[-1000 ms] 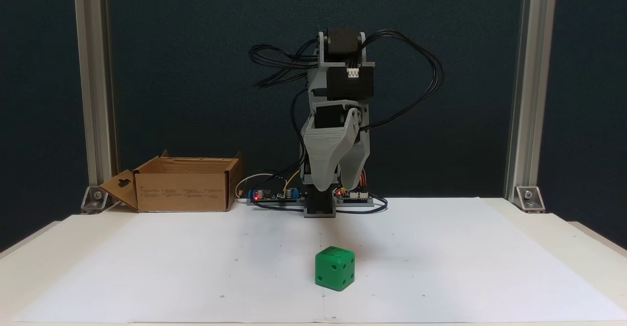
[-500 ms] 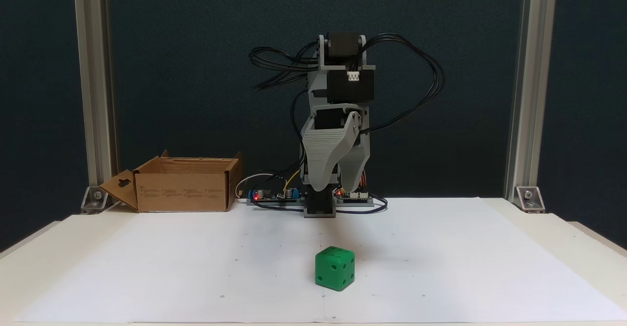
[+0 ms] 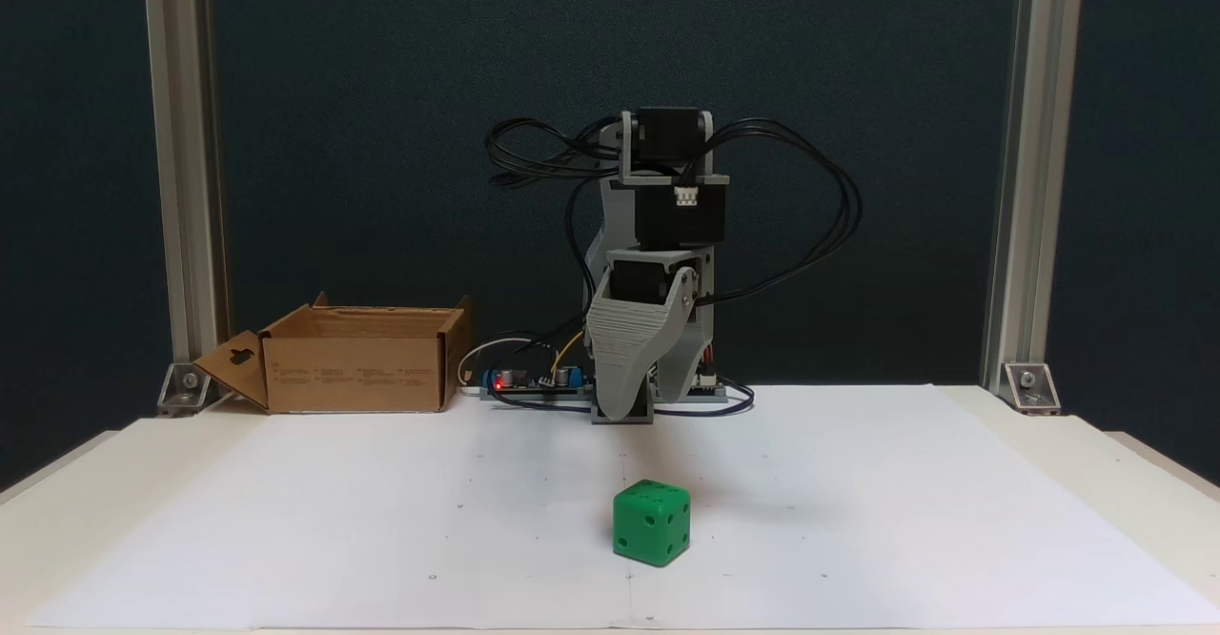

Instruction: Grasp a green dice and put it in the bin.

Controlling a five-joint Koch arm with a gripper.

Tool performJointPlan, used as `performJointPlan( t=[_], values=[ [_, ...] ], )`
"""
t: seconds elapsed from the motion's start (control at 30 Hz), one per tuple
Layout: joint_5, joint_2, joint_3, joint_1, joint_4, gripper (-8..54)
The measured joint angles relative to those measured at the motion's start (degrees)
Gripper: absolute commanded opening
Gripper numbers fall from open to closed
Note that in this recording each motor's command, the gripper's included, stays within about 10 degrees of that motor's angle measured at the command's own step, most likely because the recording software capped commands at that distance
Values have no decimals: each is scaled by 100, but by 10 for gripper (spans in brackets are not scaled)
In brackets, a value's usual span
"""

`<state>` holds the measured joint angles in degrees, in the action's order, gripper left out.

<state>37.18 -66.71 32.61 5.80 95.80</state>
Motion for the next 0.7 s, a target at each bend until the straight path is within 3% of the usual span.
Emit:
performJointPlan(
  t=[0.7],
  values=[
    [-9,202,185,0,-826,428]
  ],
)
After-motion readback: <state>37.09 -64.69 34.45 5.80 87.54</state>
